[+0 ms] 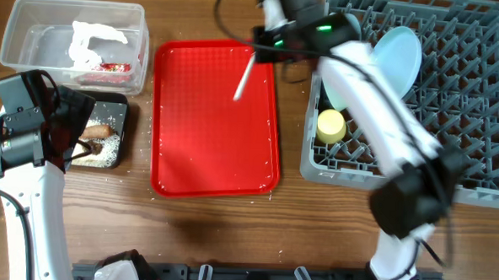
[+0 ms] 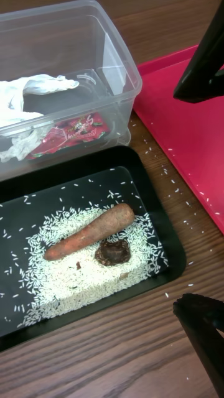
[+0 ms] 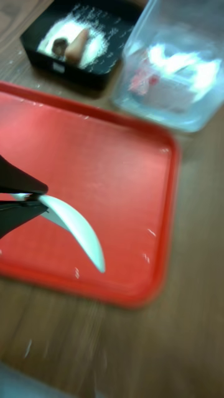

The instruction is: Sort waste into correct bins and load items into the dishwasher rack

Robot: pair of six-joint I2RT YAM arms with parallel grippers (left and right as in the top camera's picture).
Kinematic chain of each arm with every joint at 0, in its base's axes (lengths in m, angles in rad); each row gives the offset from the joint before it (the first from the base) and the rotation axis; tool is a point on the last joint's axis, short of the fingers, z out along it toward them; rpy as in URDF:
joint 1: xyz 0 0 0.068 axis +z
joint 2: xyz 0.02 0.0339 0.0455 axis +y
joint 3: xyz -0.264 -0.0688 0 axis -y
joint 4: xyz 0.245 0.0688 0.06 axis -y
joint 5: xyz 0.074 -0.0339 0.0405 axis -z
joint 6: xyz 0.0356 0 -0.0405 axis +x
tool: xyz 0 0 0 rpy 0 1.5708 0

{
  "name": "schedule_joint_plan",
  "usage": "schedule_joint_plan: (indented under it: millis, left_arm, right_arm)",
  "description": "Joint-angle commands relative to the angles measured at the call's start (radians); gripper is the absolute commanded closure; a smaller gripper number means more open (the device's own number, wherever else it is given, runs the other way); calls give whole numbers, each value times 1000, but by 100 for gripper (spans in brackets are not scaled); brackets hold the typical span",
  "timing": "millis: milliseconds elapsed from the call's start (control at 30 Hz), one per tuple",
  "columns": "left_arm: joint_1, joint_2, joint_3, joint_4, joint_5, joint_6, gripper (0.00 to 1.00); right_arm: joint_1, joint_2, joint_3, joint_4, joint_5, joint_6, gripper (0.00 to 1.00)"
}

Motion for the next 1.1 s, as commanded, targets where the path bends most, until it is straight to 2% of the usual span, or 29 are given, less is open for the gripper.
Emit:
schedule_joint_plan:
  millis: [0,133,233,333,433,567,633,733,867,900,933,1067]
  left_arm:
    - [-4,-3,16,-1,5,8,0]
    - [-4,-3,16,-1,5,8,0]
    - [-4,-3,16,-1,5,8,0]
    - [-4,-3,16,-1,5,8,0]
    - [-4,-3,16,-1,5,8,0]
    - [-4,-3,16,-1,5,8,0]
    - [-4,-3,16,-1,5,8,0]
    - [-4,-3,16,-1,5,8,0]
    - [-4,-3,16,-1,5,8,0]
    - [-4,-3,16,-1,5,8,0]
    - [-4,-3,16,-1,5,8,0]
    - [-4,-3,16,-1,5,8,0]
  right_arm:
    - [-112,-206,14,-79,30,-92,96]
    - [-309,-365,13,-247,76,-251,96]
    - [-457,-383,13,-387,80,-380,96]
    - [-586,-378,-31,-436,80,-414,96]
    - [-678,-375,-77,-443,93,-376,96]
    - [-746,-368,-204,-427,103,-216,96]
    - [-746,-368,-297,-390,103,-127,96]
    - [-746,-368,-487,-262,102,97,96]
    - [-746,-368,-589,-162,102,168,95]
    - [-746,-369,-589,-160,102,167,79]
    - [-746,-369,-589,-161,101,165,71]
    - [-746,-420,-568,-178,51,123,55]
